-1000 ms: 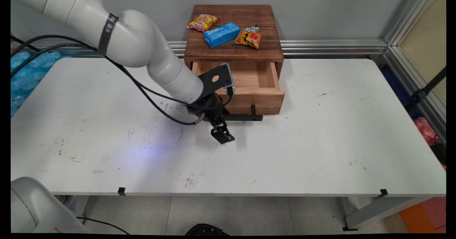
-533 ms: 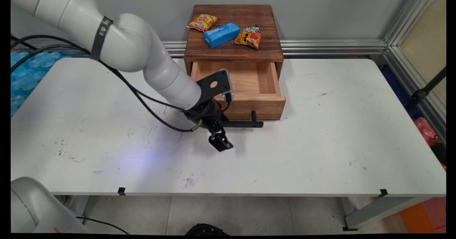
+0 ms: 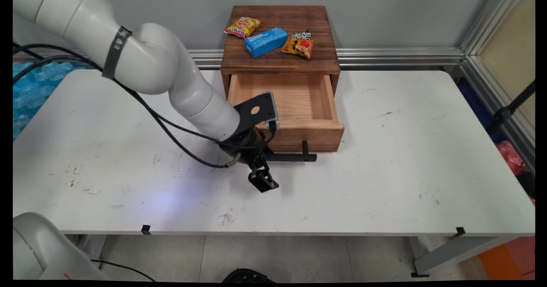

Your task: Open the drawer

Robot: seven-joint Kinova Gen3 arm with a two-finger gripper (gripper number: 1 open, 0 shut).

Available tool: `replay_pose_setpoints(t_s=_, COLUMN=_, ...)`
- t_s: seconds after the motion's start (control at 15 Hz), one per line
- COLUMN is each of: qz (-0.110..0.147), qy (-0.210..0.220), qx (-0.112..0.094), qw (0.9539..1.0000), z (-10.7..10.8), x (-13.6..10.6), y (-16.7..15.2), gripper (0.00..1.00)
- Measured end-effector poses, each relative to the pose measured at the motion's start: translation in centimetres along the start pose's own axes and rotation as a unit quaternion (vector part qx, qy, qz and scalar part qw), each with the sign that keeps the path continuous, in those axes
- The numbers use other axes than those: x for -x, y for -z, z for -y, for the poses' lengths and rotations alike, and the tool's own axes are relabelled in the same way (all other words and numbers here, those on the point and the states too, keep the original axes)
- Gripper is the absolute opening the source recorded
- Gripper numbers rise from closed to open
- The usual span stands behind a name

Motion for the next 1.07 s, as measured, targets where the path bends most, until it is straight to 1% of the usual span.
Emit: replay_pose_setpoints(t_s=1.07, qz=0.004, qy=0.002, qx=0.037, qw=0.9993, z=-4.0, x=0.4, y=-0.2, gripper=1.00)
